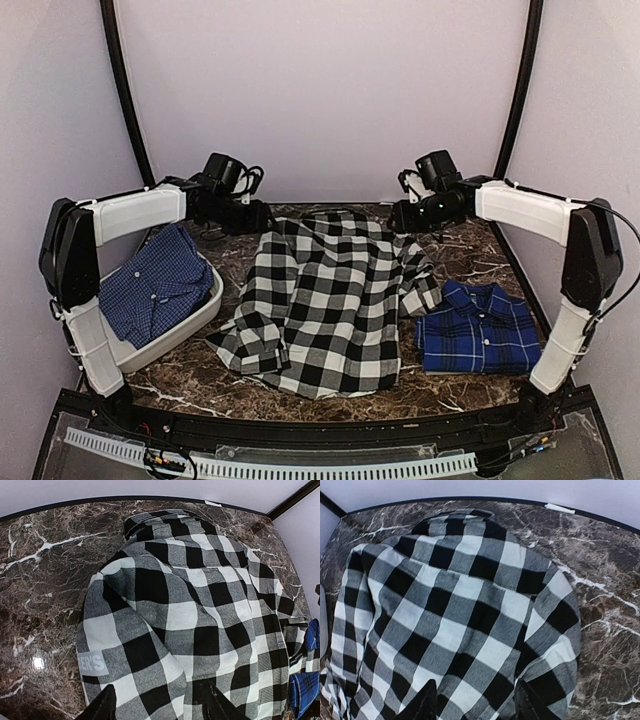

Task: Fold and stack the long sleeve shirts
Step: Flatten out the crumpled shirt at the center of the board, then move the square-folded shirt to the corner of the board.

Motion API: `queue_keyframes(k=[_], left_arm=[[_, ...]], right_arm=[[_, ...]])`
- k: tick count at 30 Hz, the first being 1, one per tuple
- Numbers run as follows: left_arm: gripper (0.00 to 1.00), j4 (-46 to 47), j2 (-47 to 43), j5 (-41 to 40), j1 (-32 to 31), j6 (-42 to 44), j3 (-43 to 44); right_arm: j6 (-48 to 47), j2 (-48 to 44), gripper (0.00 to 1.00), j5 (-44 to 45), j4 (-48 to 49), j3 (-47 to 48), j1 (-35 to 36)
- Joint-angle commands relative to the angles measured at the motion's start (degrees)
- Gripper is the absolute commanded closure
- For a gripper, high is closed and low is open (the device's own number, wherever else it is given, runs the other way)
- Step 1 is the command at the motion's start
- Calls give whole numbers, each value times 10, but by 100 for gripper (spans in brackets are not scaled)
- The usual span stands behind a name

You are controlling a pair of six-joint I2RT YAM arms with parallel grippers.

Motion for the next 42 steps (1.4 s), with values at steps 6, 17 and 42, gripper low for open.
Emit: queue_keyframes(k=[6, 17, 42], left_arm=[[48, 24, -58, 68, -57, -42, -62], [55, 8, 6, 58, -120, -54, -109], [57, -21, 27, -8, -143, -132, -173]], right_arm=[[128, -36, 64, -73, 111, -146, 54], [220, -59, 67, -90, 227, -329, 73], [247, -251, 5, -103, 183, -482, 97]])
